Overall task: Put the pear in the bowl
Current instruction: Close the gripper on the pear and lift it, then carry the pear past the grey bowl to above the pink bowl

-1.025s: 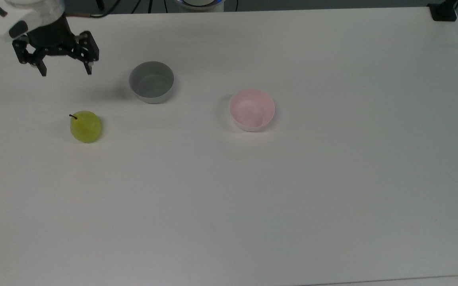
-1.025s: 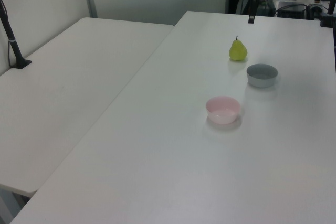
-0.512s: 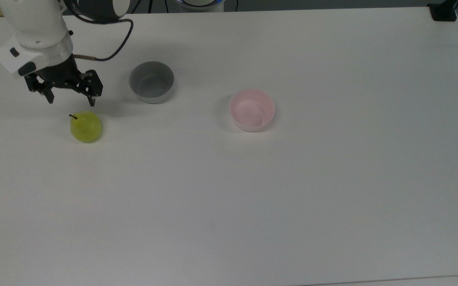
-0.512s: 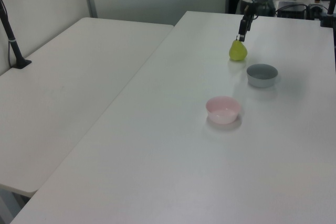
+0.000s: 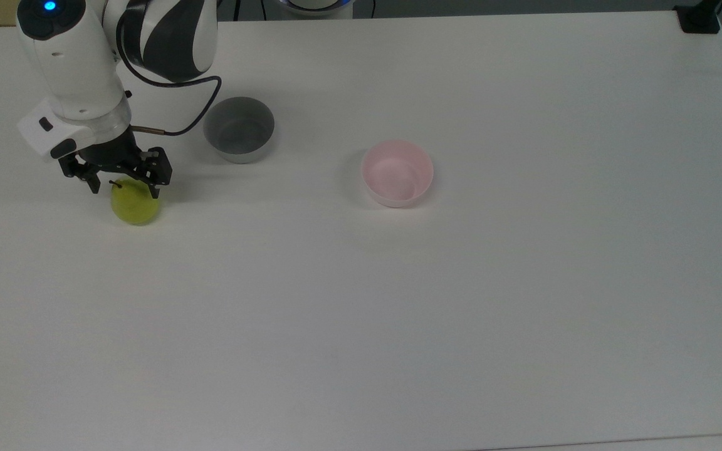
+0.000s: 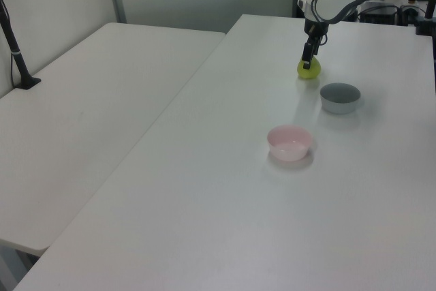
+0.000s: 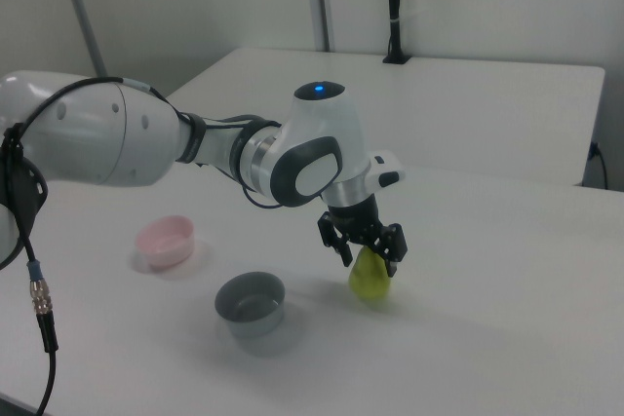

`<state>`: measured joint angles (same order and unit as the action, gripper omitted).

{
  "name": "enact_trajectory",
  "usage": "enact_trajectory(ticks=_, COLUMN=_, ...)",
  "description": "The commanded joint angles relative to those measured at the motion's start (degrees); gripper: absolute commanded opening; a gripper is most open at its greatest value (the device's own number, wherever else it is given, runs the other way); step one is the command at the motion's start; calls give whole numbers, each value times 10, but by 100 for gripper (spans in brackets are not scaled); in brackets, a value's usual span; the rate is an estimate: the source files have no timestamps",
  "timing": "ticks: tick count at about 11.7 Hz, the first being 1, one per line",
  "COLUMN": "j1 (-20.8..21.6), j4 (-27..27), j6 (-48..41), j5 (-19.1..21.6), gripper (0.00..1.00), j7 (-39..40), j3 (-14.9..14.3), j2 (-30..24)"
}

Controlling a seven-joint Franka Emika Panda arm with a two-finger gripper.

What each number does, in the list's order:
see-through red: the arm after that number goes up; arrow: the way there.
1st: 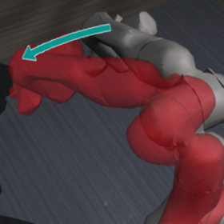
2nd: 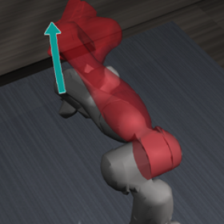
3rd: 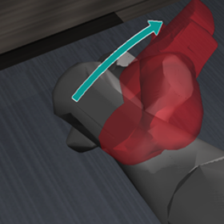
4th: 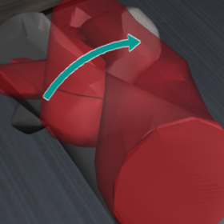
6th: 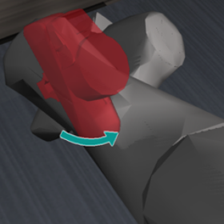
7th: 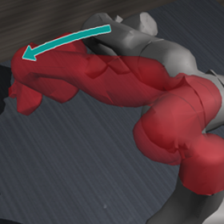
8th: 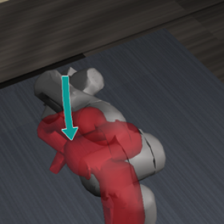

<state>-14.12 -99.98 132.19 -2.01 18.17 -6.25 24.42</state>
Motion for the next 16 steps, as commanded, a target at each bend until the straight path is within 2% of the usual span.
enact_trajectory(ticks=1, j1=5, j4=-6, j6=14, j5=15, gripper=0, j7=-9, j3=-1, j2=-4)
enact_trajectory(ticks=3, j1=4, j4=-5, j6=4, j5=15, gripper=0, j7=-9, j3=-1, j2=-12)
enact_trajectory(ticks=6, j1=8, j4=5, j6=-67, j5=14, gripper=0, j7=-9, j3=2, j2=-48)
enact_trajectory(ticks=8, j1=24, j4=17, j6=-128, j5=13, gripper=0, j7=-9, j3=3, j2=-77)
enact_trajectory(ticks=11, j1=24, j4=45, j6=-223, j5=14, gripper=0, j7=-10, j3=25, j2=-121)
enact_trajectory(ticks=13, j1=13, j4=54, j6=-259, j5=16, gripper=0, j7=-11, j3=54, j2=-153)
enact_trajectory(ticks=14, j1=9, j4=72, j6=-284, j5=21, gripper=0, j7=-22, j3=66, j2=-155)
enact_trajectory(ticks=16, j1=14, j4=115, j6=-341, j5=40, gripper=0, j7=-38, j3=69, j2=-157)
